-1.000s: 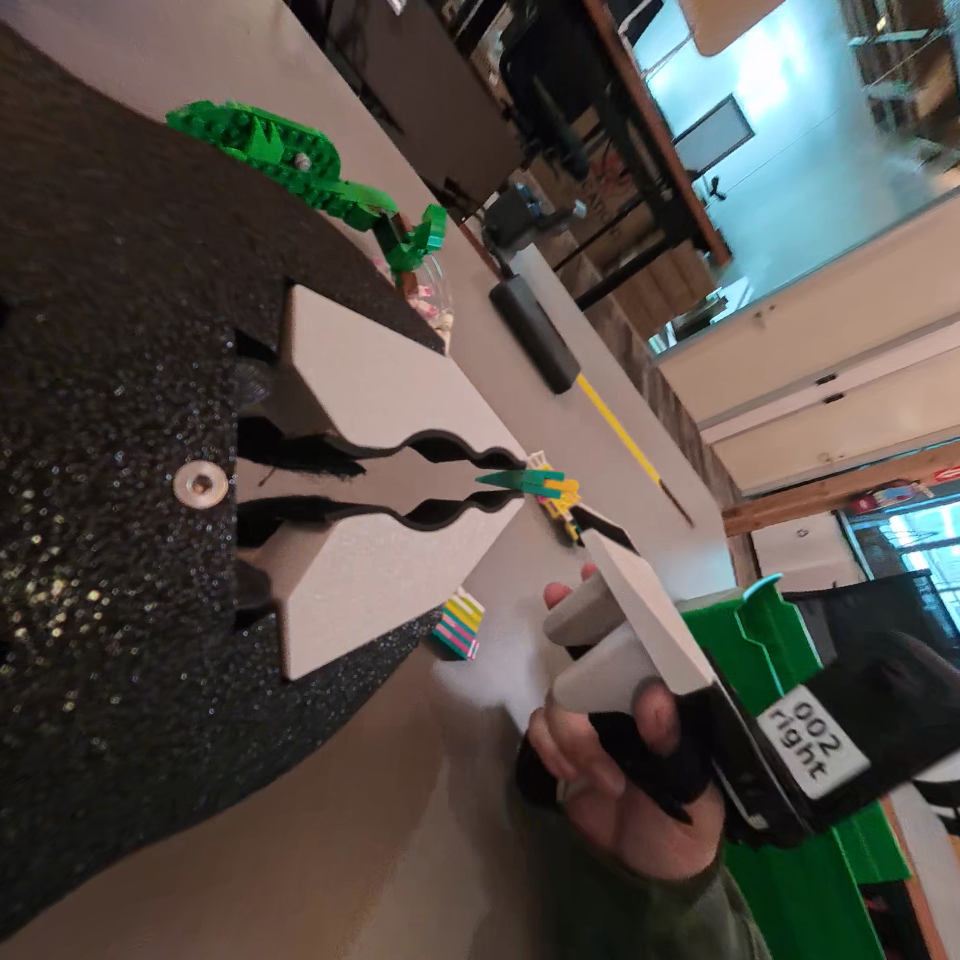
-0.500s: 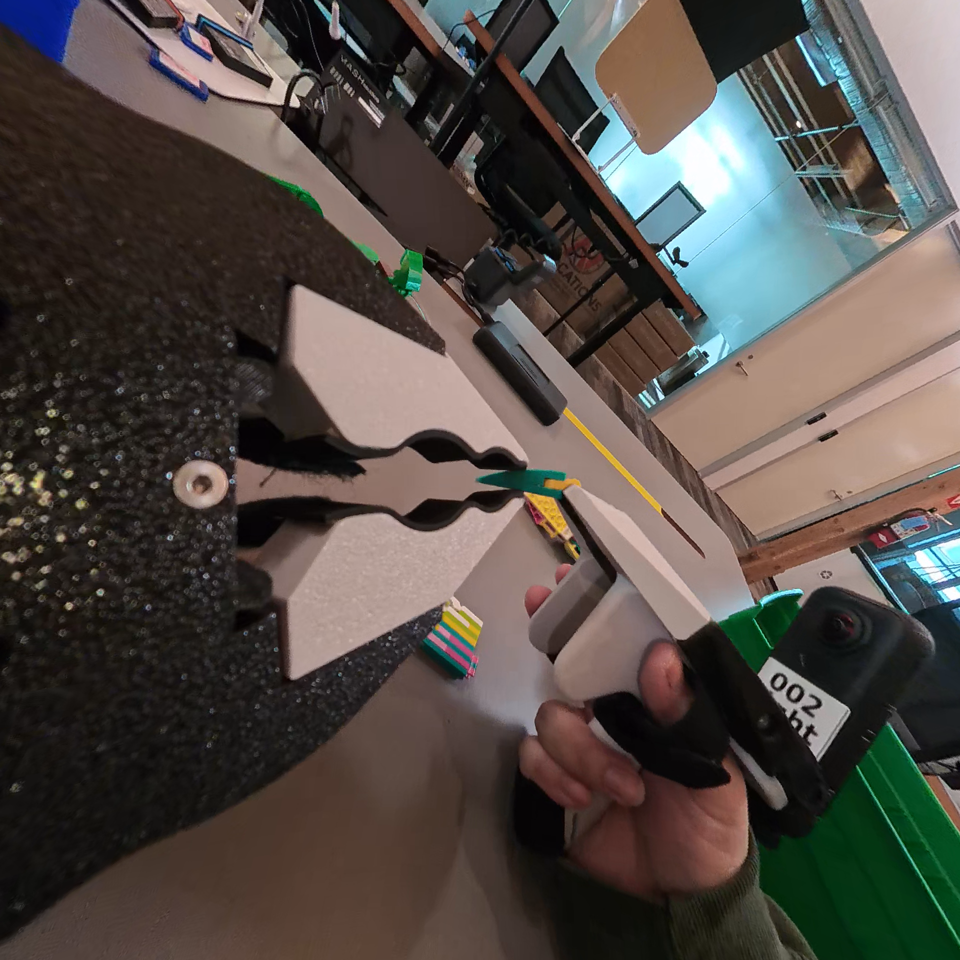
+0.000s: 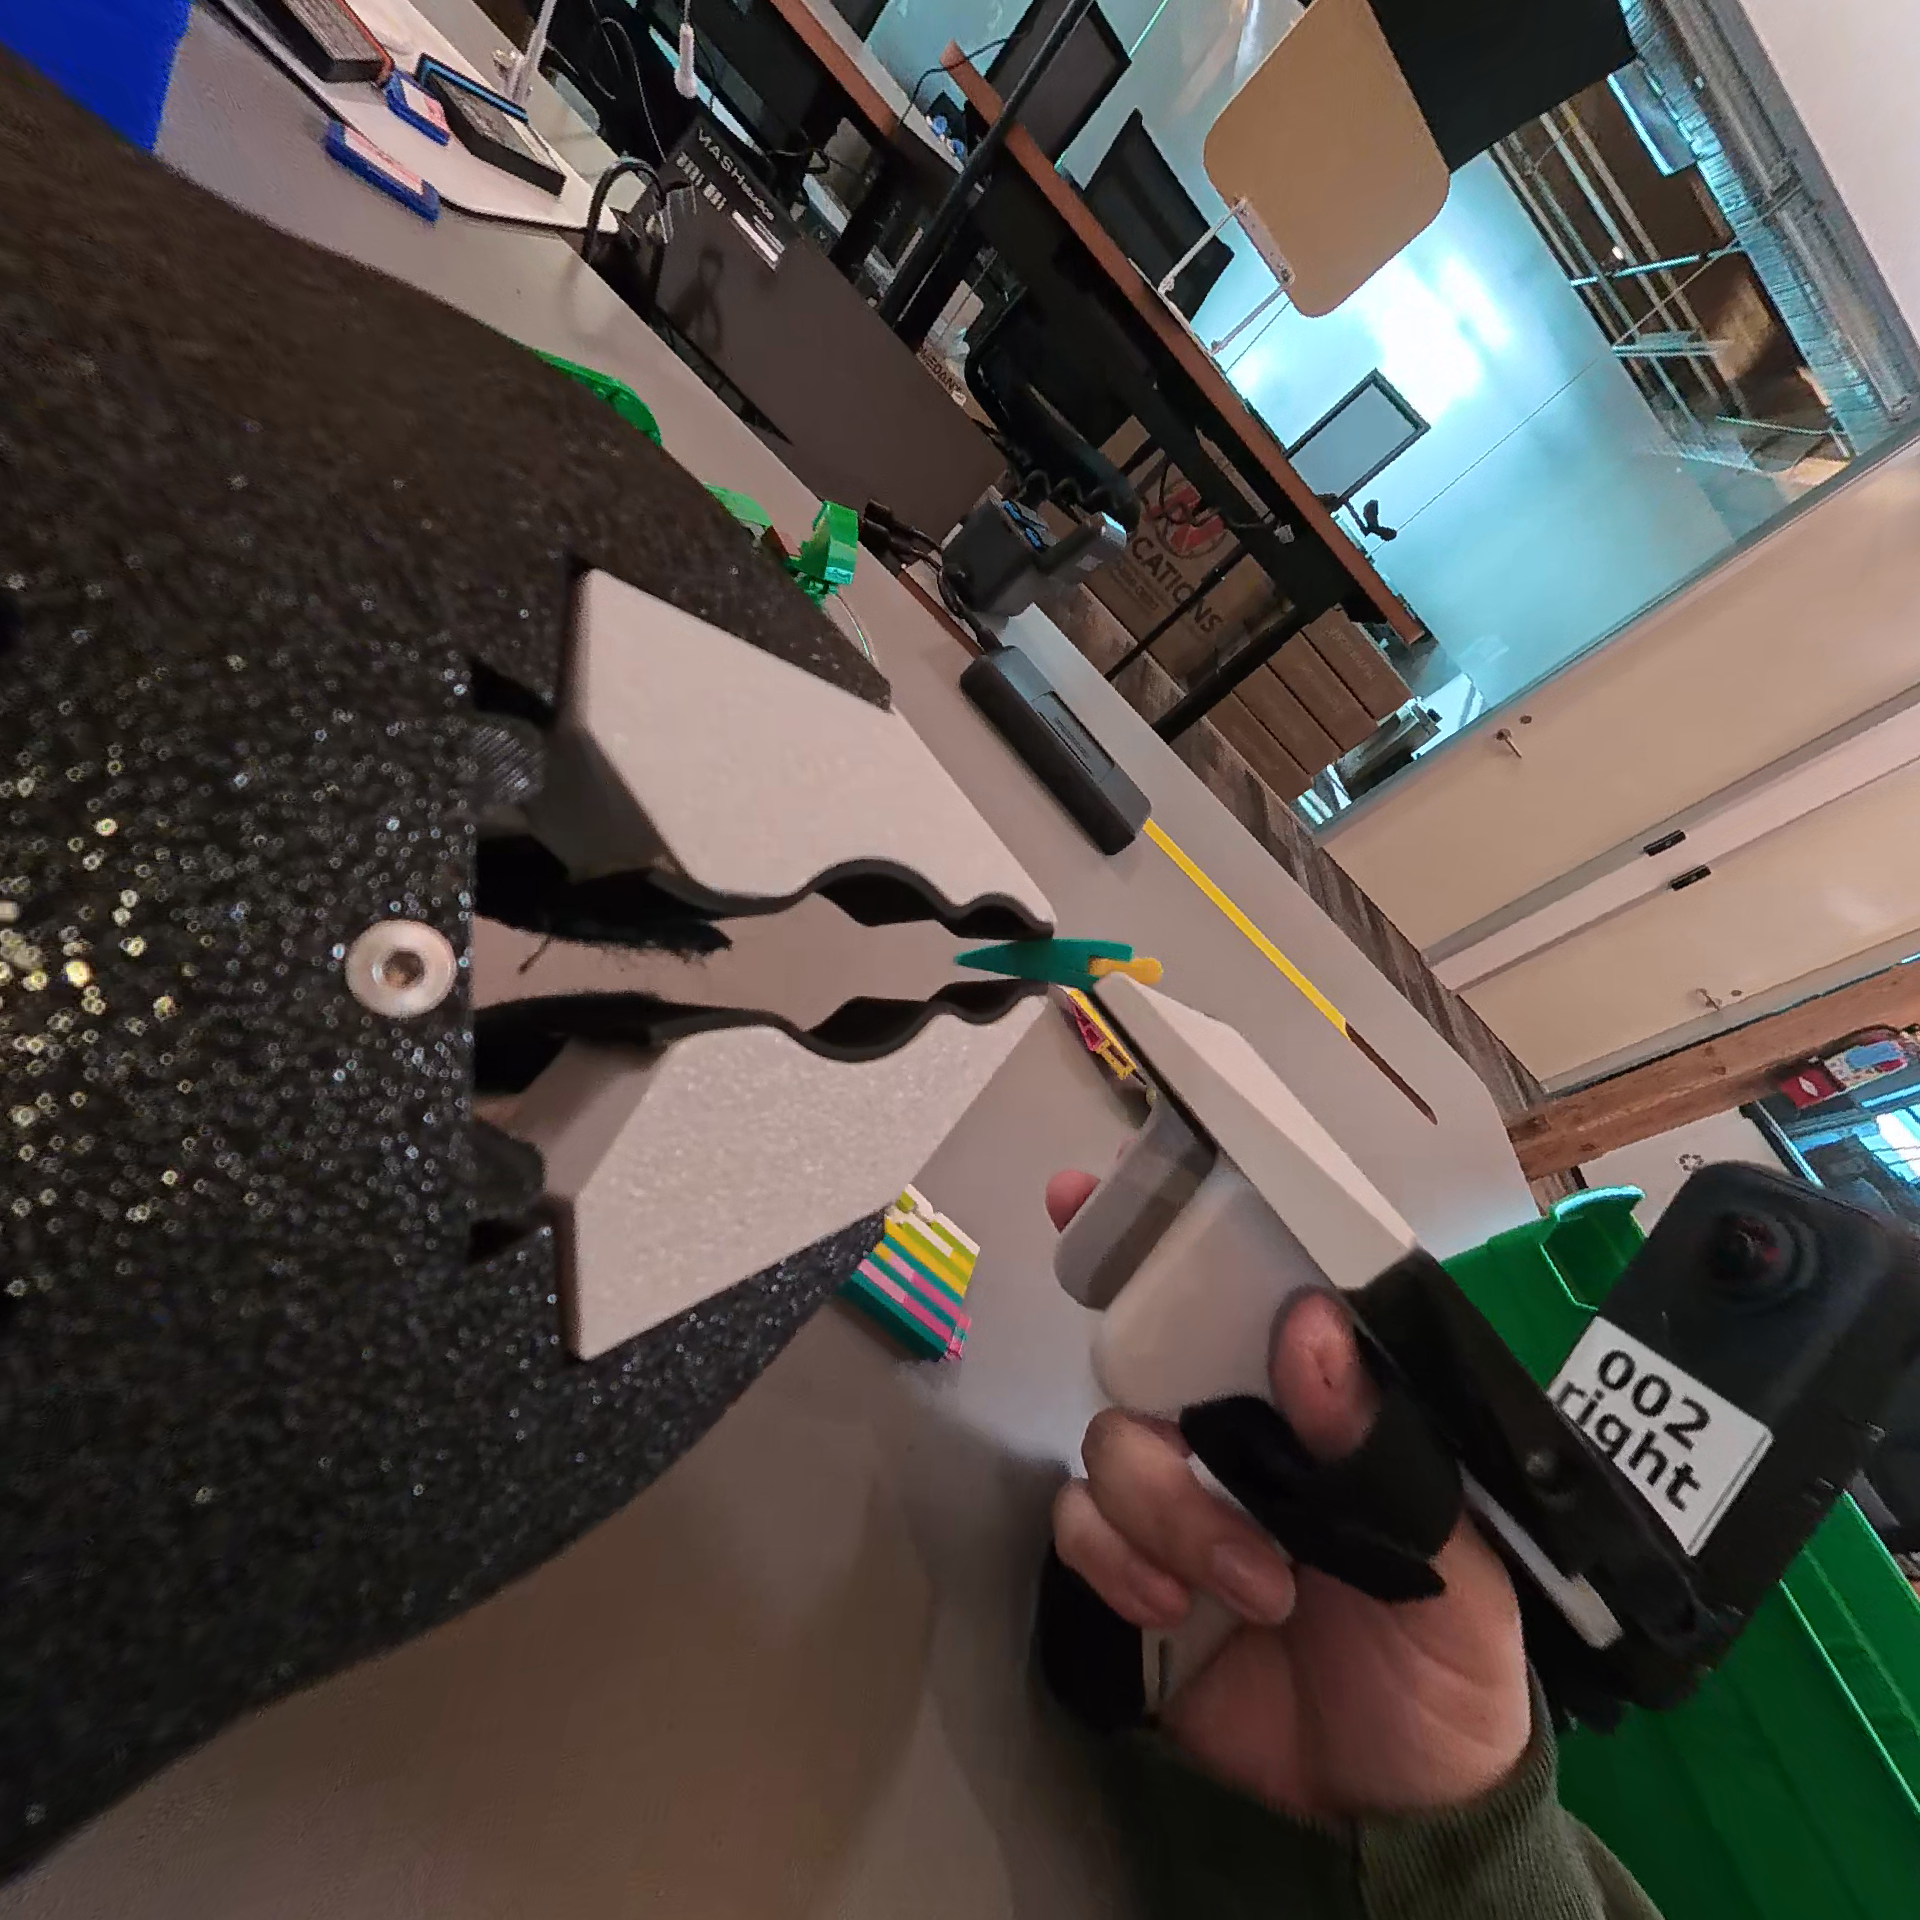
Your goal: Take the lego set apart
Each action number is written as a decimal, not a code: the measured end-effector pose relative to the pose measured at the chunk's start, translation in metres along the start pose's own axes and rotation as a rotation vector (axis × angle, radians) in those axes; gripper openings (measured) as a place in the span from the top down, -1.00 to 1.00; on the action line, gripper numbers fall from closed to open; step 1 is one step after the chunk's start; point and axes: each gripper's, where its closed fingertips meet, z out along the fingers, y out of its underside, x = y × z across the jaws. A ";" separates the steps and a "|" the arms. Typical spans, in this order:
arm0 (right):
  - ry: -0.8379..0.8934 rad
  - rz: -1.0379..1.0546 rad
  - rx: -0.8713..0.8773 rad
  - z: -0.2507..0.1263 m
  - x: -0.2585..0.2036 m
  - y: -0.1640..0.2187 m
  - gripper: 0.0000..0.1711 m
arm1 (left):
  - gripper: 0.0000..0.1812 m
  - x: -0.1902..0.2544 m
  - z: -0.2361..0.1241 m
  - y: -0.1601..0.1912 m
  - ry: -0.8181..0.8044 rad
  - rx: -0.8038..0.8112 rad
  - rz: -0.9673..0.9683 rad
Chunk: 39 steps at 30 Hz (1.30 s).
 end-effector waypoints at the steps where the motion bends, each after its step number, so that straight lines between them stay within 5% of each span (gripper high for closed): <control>1: 0.006 -0.006 0.001 0.000 0.001 0.000 0.92 | 0.94 0.000 0.000 0.000 0.002 0.003 -0.001; 5: -0.006 -0.028 -0.011 -0.002 -0.001 0.000 0.94 | 0.86 0.004 0.000 -0.002 0.039 0.023 -0.020; 10: -0.053 -0.282 -0.145 -0.016 -0.006 0.002 0.94 | 0.65 0.033 -0.012 -0.013 0.414 0.125 -0.282; 18: -0.183 -0.621 -0.386 -0.029 -0.032 0.036 0.94 | 0.93 0.055 -0.020 -0.015 0.592 0.130 -0.330; 39: -0.107 -0.924 -0.709 -0.042 -0.032 0.068 0.94 | 0.94 0.080 -0.030 -0.001 0.702 -0.016 -0.205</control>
